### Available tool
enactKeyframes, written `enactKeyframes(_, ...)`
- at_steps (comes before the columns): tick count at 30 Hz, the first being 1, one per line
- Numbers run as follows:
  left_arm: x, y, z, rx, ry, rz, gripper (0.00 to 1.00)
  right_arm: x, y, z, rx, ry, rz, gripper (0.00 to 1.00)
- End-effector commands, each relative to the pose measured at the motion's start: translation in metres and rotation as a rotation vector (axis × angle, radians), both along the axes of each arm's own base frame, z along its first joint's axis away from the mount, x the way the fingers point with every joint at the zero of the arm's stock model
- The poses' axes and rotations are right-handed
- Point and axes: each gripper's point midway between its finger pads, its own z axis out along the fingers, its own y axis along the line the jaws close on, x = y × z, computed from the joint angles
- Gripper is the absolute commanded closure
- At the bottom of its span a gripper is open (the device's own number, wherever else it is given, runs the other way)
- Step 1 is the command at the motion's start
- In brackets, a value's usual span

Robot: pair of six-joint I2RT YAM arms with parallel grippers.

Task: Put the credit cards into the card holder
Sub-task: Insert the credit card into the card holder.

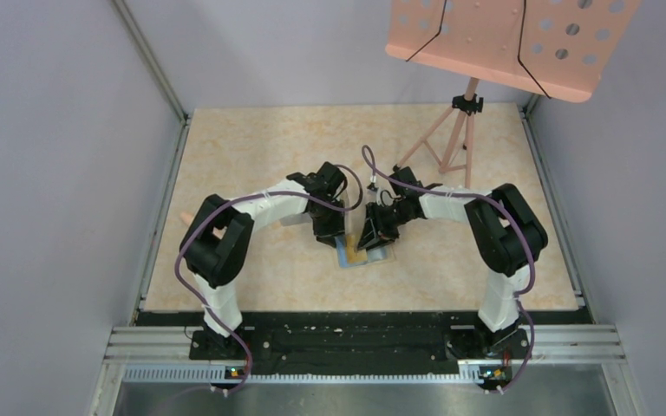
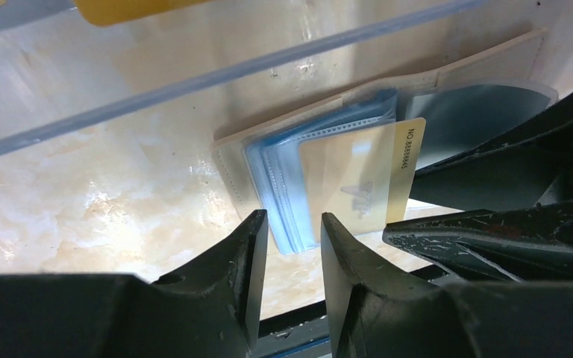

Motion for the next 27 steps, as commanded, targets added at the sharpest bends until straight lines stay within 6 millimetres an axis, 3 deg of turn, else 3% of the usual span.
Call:
enactKeyframes(1,-0.006,0.0,0.012,-0.034,-0.017,-0.006,0.62,0.0,0.004,-0.002,0.009,-0.014,0.01,0.67)
enactKeyframes(10,-0.015,-0.002,-0.002,-0.126,0.011,0.056,0.59,-0.004,0.007,-0.007,0.01,0.007,0.027,0.66)
enactKeyframes(16,-0.011,-0.003,0.002,-0.174,-0.023,0.076,0.48,-0.008,0.014,-0.006,0.024,0.007,0.056,0.66)
enactKeyframes(27,-0.009,-0.007,0.002,-0.237,-0.023,0.089,0.53,-0.01,0.031,0.005,0.077,-0.017,0.101,0.7)
